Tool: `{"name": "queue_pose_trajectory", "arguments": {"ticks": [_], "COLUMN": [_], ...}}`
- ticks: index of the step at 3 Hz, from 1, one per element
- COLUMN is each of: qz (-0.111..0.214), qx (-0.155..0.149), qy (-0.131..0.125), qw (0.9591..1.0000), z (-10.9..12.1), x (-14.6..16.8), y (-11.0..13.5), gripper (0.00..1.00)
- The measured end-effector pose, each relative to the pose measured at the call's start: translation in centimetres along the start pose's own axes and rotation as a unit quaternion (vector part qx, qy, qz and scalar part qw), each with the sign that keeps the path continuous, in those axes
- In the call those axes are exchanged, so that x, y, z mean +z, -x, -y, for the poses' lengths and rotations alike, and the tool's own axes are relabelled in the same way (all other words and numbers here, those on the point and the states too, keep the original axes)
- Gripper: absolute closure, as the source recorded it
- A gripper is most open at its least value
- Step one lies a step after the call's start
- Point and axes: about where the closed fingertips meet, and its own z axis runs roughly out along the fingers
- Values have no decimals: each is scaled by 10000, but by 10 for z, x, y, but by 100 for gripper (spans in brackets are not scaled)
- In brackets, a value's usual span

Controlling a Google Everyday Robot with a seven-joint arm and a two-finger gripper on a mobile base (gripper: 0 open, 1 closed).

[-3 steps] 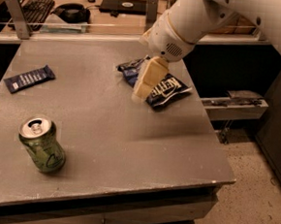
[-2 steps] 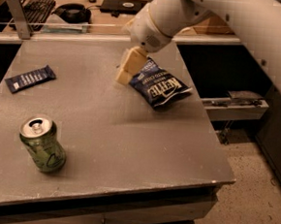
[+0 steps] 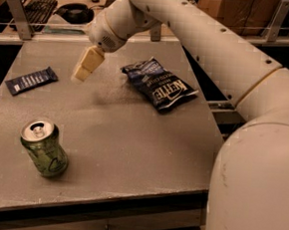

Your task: Move rxbar blueberry near green can

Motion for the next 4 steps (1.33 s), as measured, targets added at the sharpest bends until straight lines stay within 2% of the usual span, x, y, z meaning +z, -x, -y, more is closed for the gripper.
{"name": "queue_pose_trajectory", "arguments": {"ticks": [2, 4], "qz": [306, 632], "qx": [297, 352], "qy": [328, 590], "qw": [9986, 9956], "z": [-11, -14], "x": [78, 126], "y": [20, 43], "gripper": [0, 0]}}
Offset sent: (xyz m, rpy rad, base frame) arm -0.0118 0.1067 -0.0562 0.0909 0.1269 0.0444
